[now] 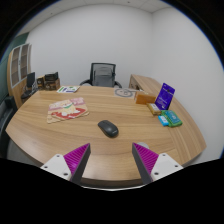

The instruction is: Arrange mouse

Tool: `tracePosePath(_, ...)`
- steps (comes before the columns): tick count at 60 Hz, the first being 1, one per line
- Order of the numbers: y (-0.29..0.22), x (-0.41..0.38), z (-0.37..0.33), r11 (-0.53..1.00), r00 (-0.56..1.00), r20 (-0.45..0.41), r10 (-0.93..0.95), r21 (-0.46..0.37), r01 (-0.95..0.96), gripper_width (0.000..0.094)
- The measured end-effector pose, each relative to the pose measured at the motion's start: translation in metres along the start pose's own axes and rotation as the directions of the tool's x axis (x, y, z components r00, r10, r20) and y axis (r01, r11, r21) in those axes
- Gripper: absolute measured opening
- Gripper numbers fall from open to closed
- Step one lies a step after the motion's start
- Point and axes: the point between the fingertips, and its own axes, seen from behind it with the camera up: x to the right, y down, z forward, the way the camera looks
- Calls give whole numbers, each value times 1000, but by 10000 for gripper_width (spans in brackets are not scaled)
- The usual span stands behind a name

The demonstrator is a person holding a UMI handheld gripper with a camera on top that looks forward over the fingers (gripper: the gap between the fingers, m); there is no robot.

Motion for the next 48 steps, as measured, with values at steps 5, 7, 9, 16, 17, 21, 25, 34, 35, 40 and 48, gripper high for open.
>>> tracePosePath(5, -2, 1, 18, 1000, 1000, 15, -9, 8, 9, 868)
tracePosePath(7, -3, 2, 26, 1000, 1000, 21, -11, 12, 10, 868)
tracePosePath(9, -5, 3, 34, 1000, 1000, 24, -15, 17, 15, 867)
tracePosePath(16, -9, 5, 65, 999, 999, 23, -31, 20, 31, 865)
tracePosePath(17, -9, 5, 70, 999, 999, 24, -32, 19, 32, 866)
tracePosePath(21, -10, 4, 89, 999, 999, 30, -34, 15, 33, 866)
tracePosePath(25, -8, 1, 108, 999, 999, 37, -39, 8, 39, 865)
tracePosePath(34, -8, -2, 147, 999, 998, 48, -50, -3, 50, 867)
tracePosePath(35, -8, -2, 151, 999, 998, 46, -51, -4, 51, 868)
tracePosePath(40, -11, -1, 170, 998, 998, 37, -55, -7, 55, 867)
tracePosePath(48, -14, -1, 193, 999, 999, 34, -42, -19, 42, 868)
